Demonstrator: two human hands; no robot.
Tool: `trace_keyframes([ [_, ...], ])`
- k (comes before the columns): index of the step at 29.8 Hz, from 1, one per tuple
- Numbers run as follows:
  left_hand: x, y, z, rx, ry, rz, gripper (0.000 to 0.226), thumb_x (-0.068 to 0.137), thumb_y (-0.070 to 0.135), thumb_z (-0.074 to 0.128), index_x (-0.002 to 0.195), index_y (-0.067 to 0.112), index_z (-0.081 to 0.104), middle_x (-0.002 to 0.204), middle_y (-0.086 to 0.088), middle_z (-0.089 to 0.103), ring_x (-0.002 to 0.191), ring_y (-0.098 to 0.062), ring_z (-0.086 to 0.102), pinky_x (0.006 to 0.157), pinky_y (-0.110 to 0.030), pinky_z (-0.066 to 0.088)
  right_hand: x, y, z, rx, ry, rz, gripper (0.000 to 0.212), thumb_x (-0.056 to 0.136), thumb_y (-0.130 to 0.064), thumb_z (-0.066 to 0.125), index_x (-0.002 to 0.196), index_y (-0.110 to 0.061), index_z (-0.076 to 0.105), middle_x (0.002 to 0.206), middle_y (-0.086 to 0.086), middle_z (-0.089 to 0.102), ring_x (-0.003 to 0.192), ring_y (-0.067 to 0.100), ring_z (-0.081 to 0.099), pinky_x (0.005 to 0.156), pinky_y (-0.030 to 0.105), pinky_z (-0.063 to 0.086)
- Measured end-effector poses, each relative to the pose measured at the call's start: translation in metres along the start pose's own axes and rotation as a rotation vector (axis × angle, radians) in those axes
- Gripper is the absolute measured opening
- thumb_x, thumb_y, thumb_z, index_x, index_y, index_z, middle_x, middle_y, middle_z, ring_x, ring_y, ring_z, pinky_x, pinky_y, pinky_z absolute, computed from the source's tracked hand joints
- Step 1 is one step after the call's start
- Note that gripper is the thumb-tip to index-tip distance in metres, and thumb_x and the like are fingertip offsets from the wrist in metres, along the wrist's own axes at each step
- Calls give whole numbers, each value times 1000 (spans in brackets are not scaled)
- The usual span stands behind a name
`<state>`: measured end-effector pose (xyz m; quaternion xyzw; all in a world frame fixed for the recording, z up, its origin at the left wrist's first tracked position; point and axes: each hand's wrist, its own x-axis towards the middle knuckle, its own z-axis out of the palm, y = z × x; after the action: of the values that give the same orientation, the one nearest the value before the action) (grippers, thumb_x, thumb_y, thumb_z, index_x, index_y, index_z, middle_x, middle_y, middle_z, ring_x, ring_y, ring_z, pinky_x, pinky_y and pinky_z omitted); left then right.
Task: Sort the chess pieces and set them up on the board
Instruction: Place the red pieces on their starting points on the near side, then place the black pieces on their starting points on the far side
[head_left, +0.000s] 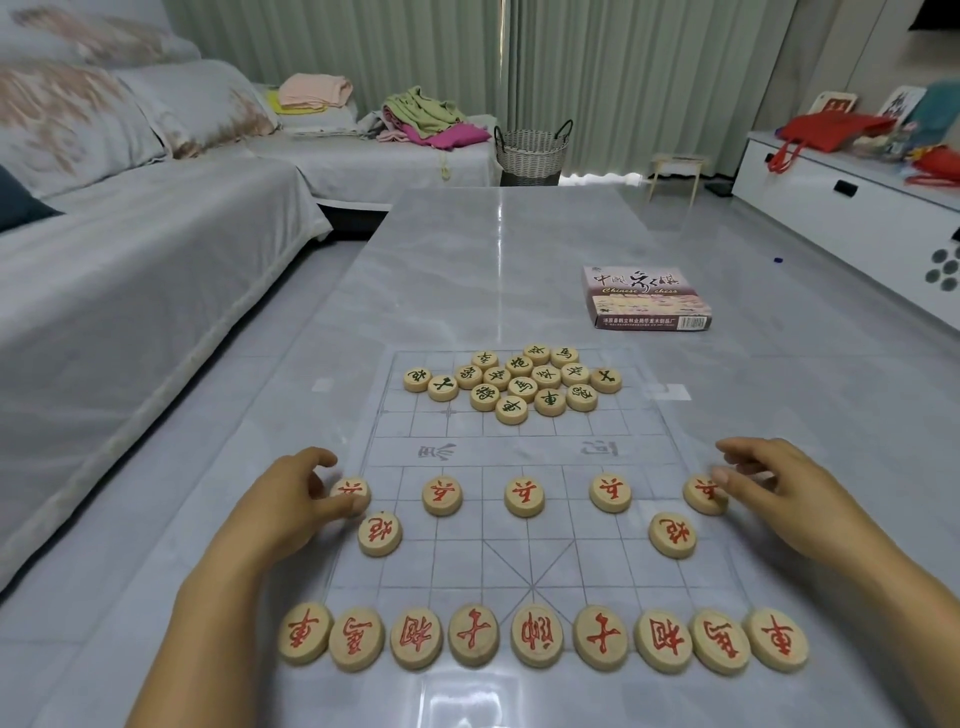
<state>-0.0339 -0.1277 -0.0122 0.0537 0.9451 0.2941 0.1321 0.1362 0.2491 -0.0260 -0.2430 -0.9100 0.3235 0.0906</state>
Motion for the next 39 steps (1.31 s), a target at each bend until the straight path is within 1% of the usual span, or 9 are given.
trace_keyframes([
  [2,2,0,2,-40,76,28,62,77,35,71,129,15,45,113,-7,51,99,-22,50,82,-33,42,6,-3,-1,-12,27,-26,42,85,-38,58,121,-18,56,109,-3,52,98,14,50,83,27,38],
  [5,5,2,5,-38,191,77,65,76,42,69,130,18,44,128,-9,49,113,-26,50,92,-41,44,22,-15,3,-44,7,-83,32,88,-25,58,119,-18,57,111,-4,53,96,12,51,83,26,38],
  [12,9,8,14,-50,188,116,64,79,46,63,133,20,42,138,-8,44,123,-26,46,101,-46,41,89,-56,31,-146,-82,-186,31,91,-24,55,121,-19,56,126,-2,49,113,15,49,97,29,38],
  [20,21,7,23,7,179,92,64,80,50,60,134,24,39,139,-2,43,125,-22,44,103,-40,39,151,-84,61,-150,-32,-166,23,89,-20,56,109,-12,65,118,10,57,102,23,56,85,31,42],
  [25,26,8,27,23,183,114,65,82,53,55,136,24,36,141,0,42,126,-19,44,104,-38,38,168,-104,83,-359,-40,-222,36,93,-29,46,129,-23,51,142,1,41,129,25,35,103,35,29],
  [28,30,7,27,56,193,122,65,82,55,53,137,24,36,141,0,43,126,-20,44,102,-37,38,169,-101,84,-420,-105,-168,35,94,-31,42,129,-29,49,149,-3,33,133,26,31,104,38,28],
  [34,38,22,30,95,193,157,60,84,53,52,136,25,37,142,-1,42,128,-22,41,103,-39,36,158,-67,77,-221,-186,-204,38,95,-35,44,133,-36,46,147,-6,36,134,22,34,111,43,27],
  [37,48,37,31,71,158,226,52,85,40,59,133,27,41,142,3,41,129,-20,38,105,-37,33,152,-58,70,-73,-243,-188,36,97,-25,43,132,-27,49,138,-3,49,125,17,44,102,28,34],
  [39,63,47,29,29,125,285,44,84,31,63,125,27,49,137,4,45,127,-19,40,106,-38,33,152,-47,62,122,-292,-145,32,96,-16,44,127,-20,54,127,2,56,107,12,52,89,20,38],
])
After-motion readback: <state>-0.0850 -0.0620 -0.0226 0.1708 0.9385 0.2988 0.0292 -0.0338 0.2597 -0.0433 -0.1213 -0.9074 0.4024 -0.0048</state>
